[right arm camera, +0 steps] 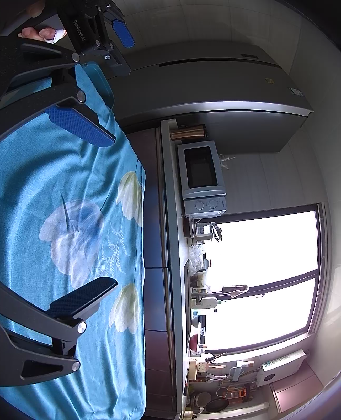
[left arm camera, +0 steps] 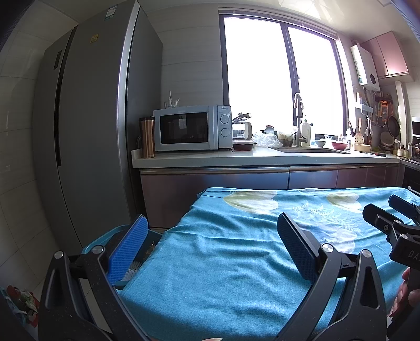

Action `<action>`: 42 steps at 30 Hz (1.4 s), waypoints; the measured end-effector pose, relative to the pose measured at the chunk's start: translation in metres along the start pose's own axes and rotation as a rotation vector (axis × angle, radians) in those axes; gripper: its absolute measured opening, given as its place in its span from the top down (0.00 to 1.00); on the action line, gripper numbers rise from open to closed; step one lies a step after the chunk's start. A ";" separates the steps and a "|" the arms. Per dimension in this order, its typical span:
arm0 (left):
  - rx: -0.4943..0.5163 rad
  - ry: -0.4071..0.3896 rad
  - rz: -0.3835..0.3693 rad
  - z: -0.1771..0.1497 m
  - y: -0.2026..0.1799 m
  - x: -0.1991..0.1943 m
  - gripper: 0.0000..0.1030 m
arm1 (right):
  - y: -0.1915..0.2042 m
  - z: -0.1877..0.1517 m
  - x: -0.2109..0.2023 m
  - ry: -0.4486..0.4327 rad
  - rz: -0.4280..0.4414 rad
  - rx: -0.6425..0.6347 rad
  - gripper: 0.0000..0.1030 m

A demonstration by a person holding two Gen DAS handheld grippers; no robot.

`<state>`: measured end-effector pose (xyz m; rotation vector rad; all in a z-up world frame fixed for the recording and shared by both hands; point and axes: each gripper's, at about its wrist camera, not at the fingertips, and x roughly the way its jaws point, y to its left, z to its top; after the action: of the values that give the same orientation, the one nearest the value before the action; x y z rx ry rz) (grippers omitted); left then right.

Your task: Collect trash

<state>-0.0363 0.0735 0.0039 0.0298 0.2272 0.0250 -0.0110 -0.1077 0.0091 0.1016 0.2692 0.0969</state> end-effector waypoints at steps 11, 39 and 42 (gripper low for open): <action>0.000 0.001 -0.001 0.000 -0.001 0.000 0.06 | 0.000 0.000 0.001 -0.001 -0.001 0.000 0.07; 0.009 0.010 -0.005 -0.002 -0.005 0.008 0.06 | -0.007 -0.002 0.005 0.008 0.002 0.002 0.07; 0.008 0.011 -0.006 -0.002 -0.005 0.009 0.06 | -0.008 -0.002 0.006 0.011 0.003 0.002 0.07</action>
<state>-0.0277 0.0687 -0.0004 0.0372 0.2380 0.0186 -0.0055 -0.1145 0.0049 0.1034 0.2805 0.1001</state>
